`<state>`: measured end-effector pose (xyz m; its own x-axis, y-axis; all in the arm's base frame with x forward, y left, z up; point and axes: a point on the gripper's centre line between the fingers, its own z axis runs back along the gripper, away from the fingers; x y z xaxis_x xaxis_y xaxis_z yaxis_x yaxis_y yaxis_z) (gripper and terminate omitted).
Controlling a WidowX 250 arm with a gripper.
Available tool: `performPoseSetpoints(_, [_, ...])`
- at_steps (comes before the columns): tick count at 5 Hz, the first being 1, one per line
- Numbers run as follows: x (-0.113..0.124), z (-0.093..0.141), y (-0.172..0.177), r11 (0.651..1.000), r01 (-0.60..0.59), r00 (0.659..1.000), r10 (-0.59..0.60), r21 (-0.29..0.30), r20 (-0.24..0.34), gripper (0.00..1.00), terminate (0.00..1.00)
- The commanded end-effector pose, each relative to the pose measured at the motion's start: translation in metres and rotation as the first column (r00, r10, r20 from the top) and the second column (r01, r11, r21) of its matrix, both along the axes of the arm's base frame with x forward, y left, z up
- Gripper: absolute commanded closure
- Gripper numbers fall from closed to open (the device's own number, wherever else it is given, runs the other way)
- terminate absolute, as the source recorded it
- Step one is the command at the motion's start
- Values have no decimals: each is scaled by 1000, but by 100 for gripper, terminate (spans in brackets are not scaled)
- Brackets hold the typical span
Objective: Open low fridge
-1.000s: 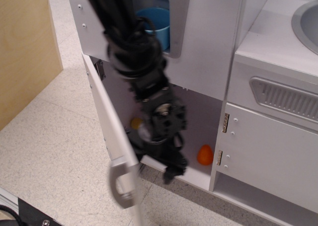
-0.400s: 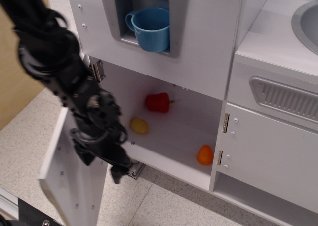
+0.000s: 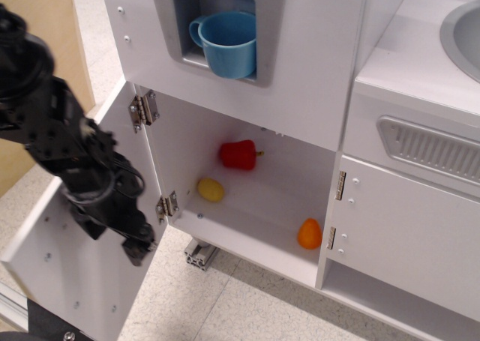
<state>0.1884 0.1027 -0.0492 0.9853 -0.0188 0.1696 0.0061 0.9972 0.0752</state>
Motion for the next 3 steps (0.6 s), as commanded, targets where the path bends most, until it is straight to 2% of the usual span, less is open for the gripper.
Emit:
performPoseSetpoints(1, [0,12,28,999,-17,999,16,32,34,0,0])
performPoseSetpoints(2, [0,12,28,999,-17,999,16,32,34,0,0])
performPoseSetpoints(3, [0,12,28,999,-17,999,16,32,34,0,100])
